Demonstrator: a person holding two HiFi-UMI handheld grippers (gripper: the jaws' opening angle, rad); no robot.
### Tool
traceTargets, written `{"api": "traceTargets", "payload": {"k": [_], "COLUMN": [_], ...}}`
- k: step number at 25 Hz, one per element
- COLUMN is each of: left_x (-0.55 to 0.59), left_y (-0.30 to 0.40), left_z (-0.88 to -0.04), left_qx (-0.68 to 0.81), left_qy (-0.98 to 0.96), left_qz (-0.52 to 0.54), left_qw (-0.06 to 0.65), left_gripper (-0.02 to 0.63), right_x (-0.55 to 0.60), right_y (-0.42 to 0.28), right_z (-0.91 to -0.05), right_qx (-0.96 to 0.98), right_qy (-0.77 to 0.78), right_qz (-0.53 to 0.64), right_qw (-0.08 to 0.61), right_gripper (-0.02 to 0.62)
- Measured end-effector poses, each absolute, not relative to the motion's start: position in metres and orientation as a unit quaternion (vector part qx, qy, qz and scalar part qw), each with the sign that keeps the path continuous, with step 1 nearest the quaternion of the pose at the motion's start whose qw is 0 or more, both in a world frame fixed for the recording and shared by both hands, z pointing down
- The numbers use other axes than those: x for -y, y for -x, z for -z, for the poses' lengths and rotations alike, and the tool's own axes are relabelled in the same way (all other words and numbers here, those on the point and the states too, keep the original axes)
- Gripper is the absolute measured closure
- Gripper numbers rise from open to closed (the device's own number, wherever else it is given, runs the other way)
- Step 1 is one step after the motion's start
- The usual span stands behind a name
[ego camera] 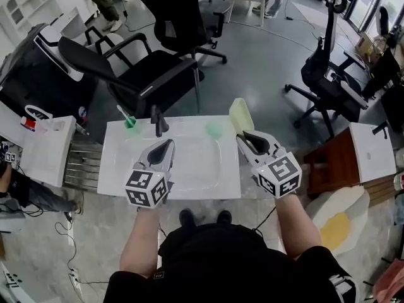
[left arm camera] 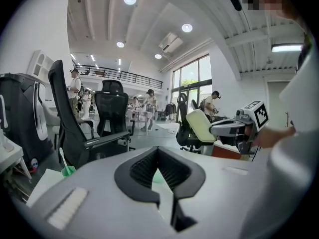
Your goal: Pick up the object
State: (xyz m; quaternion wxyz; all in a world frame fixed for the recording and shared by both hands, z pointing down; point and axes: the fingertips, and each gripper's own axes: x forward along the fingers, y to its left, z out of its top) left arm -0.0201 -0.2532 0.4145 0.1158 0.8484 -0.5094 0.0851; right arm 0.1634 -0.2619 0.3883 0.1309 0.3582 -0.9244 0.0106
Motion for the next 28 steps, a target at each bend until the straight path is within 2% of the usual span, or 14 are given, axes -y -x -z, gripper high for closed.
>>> {"api": "traceTargets", "payload": {"k": [10,28], "left_x": [0.272,0.283], "left_y": [0.071,0.088], "left_z": [-0.387,-0.39], "left_qx": [0.503,0.511], "left_qy": [-0.857,-0.854], "left_qz": [-0.077,-0.067], "left_qw": [0.078,0.075], "left_gripper": [0.595,0.595], "right_x": [0.264,0.266], "right_y": [-0.147,-0.125], "right_z": [-0.36,-0.351], "right_qx": [0.916,0.914], "right_qy": [-0.397,-0.402], "right_qz": [-0.036,-0.041], "right_qw": [0.043,0.031], "right_gripper": [0.543,0.543]}}
